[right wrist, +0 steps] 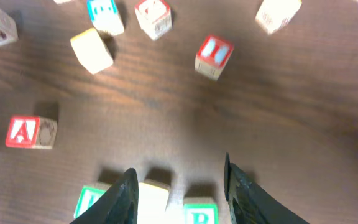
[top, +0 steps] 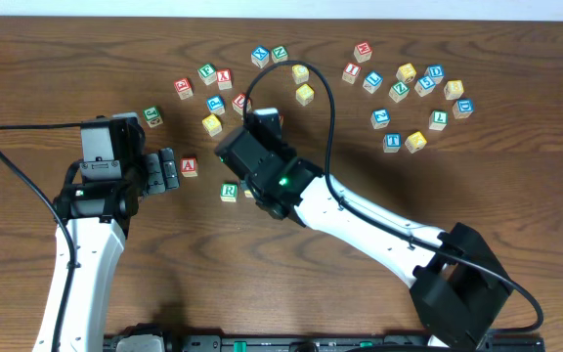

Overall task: Spell out ROBOT
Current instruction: 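Open the right gripper, release B, and lift away, then move the right gripper to the blue T block at upper right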

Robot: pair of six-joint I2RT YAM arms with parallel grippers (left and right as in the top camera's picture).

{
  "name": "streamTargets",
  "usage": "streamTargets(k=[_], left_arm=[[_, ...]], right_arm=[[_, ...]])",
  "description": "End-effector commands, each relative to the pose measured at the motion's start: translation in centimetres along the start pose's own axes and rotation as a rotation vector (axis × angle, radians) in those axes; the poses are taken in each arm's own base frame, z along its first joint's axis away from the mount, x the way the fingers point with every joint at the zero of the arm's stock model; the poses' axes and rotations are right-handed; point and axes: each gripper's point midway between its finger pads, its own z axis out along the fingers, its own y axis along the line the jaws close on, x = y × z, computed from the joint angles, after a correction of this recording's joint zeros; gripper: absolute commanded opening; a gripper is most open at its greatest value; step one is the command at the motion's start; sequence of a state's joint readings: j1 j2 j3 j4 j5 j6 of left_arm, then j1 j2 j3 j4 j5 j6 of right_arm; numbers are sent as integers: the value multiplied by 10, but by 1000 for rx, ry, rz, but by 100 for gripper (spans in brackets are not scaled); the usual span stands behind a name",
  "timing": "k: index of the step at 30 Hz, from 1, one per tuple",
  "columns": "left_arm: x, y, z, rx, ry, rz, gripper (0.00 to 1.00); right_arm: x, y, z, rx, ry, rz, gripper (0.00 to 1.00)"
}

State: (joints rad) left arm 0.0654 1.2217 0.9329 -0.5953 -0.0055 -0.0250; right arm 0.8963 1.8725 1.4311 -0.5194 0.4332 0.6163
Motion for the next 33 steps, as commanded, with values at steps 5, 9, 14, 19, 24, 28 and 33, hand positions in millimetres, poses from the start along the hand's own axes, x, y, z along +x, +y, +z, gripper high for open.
streamTargets(k=[5,9,14,19,24,28,33], left_arm=[[-11,1,-6,-2,-26,0,96],[-11,1,-6,-2,-26,0,96],[-11,1,-6,-2,-26,0,96],[-11,1,-6,-2,-26,0,96],[-11,1,-6,-2,-26,0,96],[-11,1,-6,-2,-26,0,96],[-11,1,-6,-2,-26,0,96]], right_arm=[[-77,-28,-25,75,-148,-8,39],[-97,-62,-23,134,-147,36,39],[-98,-99,-16,204,-109,67,40],[-92,-134,-13,291,-66,109,40],[-81,-161,-13,355,-5,131,40],[-75,-174,-14,391,25,143,39],[-72,-191,-13,423,50,158,40]])
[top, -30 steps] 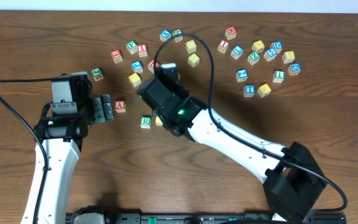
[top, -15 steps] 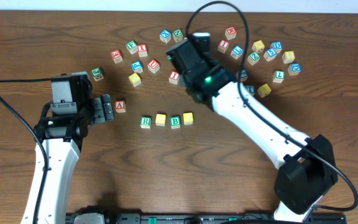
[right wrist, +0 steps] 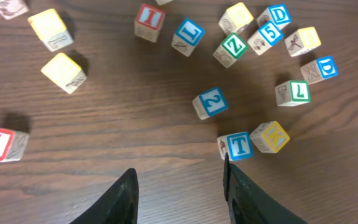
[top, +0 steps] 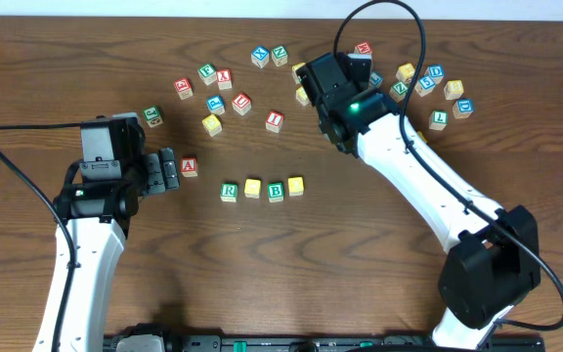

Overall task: Spell out ROBOT
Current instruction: 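Move the right gripper to the blue T block at upper right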

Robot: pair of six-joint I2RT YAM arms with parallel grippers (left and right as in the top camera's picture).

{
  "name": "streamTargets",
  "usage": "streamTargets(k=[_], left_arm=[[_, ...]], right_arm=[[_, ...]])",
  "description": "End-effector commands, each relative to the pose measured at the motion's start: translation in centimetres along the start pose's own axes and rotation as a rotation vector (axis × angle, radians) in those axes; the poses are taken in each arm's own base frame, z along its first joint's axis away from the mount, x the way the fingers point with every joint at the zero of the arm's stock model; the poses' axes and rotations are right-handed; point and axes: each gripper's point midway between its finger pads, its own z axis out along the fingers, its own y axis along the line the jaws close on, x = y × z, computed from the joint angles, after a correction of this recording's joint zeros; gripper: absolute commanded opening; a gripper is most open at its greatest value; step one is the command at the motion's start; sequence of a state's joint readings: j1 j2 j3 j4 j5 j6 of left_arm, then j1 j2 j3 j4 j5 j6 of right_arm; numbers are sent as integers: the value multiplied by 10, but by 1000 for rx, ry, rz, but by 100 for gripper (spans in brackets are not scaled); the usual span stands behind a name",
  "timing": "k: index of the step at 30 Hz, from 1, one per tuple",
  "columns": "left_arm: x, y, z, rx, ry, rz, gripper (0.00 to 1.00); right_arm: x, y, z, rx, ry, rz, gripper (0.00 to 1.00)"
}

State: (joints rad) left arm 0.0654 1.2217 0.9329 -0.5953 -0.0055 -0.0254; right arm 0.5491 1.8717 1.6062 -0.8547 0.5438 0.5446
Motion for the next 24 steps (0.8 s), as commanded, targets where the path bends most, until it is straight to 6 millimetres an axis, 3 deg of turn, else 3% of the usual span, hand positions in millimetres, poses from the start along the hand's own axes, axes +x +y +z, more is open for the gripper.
streamTargets(k=[1,13,24], left_arm=[[-11,1,-6,-2,-26,0,96],[-11,1,-6,-2,-26,0,96],[-11,1,-6,-2,-26,0,96]], right_arm=[[-10,-18,-4,35,-14,43,40],[30,-33,35,-28,136,-72,40],[53,-44,70,-144,219,-23,37]])
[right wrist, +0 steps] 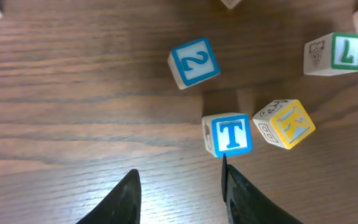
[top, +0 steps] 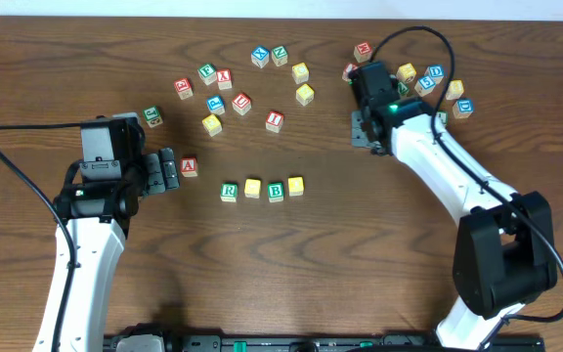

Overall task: Spell out ROBOT
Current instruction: 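Move the right gripper to the blue T block at upper right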

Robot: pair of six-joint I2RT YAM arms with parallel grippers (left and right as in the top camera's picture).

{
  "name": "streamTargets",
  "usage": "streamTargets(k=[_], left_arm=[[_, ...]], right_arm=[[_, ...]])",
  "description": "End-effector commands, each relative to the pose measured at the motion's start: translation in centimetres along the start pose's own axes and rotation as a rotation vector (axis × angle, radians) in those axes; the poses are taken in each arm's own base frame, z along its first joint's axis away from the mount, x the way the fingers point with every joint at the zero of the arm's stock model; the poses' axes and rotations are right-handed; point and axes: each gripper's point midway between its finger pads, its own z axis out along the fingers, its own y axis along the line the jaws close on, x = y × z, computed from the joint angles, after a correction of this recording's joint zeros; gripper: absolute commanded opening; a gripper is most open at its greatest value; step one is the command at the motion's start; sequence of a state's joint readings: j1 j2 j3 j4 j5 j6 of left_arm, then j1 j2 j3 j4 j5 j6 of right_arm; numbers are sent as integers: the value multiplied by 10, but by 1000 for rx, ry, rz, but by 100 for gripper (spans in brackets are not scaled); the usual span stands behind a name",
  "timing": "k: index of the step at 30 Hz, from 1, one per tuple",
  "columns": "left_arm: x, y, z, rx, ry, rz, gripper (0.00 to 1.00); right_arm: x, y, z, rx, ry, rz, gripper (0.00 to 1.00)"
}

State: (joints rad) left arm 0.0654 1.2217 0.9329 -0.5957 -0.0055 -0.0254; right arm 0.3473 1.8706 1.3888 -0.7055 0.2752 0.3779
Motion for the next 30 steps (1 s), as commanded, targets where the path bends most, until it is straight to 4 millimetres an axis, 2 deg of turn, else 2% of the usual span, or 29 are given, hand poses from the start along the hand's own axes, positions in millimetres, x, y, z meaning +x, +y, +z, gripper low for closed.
streamTargets(k=[1,7,16,22,30], left_arm=[[-11,1,-6,-1,-27,0,96],[-11,1,-6,-1,-27,0,96],[-11,1,-6,-1,-27,0,96],[-11,1,-6,-1,-27,0,96],[-11,1,-6,-1,-27,0,96]], right_arm=[[5,-5,2,-36,18,-3,37],[14,-6,9,-33,30,-32,36],[16,4,17,-120,22,-63,36],[18,-10,24,-125,37,-42,34],[14,-21,24,-124,33,-36,34]])
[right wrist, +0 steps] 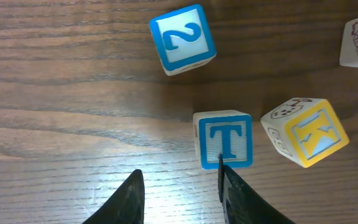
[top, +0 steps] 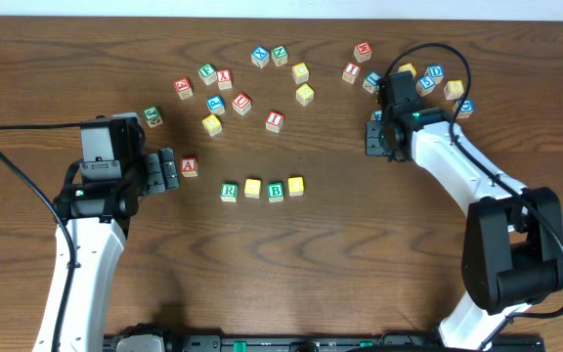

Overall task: Spell out ROBOT
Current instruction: 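Move the right gripper to the blue T block at upper right, then lower the right gripper around the blue T block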

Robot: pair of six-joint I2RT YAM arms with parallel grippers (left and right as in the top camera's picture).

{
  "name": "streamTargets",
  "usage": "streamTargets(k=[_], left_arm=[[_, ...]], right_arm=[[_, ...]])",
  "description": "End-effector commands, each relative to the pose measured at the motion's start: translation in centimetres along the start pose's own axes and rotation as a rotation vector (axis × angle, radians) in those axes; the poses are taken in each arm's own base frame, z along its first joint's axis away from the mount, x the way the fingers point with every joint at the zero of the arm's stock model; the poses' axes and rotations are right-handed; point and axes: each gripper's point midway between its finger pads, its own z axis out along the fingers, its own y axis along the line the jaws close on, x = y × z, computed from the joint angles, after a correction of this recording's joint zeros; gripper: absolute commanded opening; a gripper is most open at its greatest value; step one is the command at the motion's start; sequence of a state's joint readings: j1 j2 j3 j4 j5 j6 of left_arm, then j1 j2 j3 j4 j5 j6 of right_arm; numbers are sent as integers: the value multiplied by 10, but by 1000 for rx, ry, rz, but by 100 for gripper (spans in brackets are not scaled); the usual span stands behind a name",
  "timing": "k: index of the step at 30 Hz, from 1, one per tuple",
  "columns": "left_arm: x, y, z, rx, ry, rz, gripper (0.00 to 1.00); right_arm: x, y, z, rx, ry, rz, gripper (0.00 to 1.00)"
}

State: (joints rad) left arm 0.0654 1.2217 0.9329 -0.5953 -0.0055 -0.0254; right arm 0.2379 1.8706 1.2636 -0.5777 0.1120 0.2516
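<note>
A row of blocks lies mid-table: green R (top: 229, 192), a yellow block (top: 252, 188), green B (top: 276, 191) and another yellow block (top: 296, 185). The blue T block (right wrist: 224, 140) sits on the wood among the right-hand cluster. My right gripper (right wrist: 179, 171) hovers low beside it, open and empty. Its right fingertip overlaps the T block's near edge, so the block lies off to the right of the gap. From overhead the right gripper (top: 379, 137) hides the T. My left gripper (top: 169, 171) rests at the left, next to a red A block (top: 189, 165).
A blue 2 block (right wrist: 182, 38) lies just beyond the T, and a yellow K block (right wrist: 306, 132) sits close on its right. More loose blocks are scattered along the back, among them a red I (top: 275, 119) and a green one (top: 151, 116).
My right gripper has shifted a little right and come closer to the T block, which now looks larger in the wrist view. The jaws stay open. The left arm has not moved.
My right gripper was open over the row beside R and B. Then the four-block row stood alone and the gripper was at the back, facing the right cluster. It then stood near the T, and now sits lower beside it.
</note>
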Motion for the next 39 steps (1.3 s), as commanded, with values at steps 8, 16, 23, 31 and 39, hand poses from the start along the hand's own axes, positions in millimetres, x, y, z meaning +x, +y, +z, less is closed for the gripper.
streamTargets(k=[8,16,23,31,39], left_arm=[[-11,1,-6,-2,-26,0,96],[-11,1,-6,-2,-26,0,96],[-11,1,-6,-2,-26,0,96],[-11,1,-6,-2,-26,0,96],[-11,1,-6,-2,-26,0,96]], right_arm=[[-7,-8,-8,-8,-26,-16,35],[-10,-27,-6,5,-26,10,35],[-11,-32,-6,1,-23,9,35],[-9,-29,-5,-14,-18,9,36],[-6,-30,-4,-12,-12,8,38]])
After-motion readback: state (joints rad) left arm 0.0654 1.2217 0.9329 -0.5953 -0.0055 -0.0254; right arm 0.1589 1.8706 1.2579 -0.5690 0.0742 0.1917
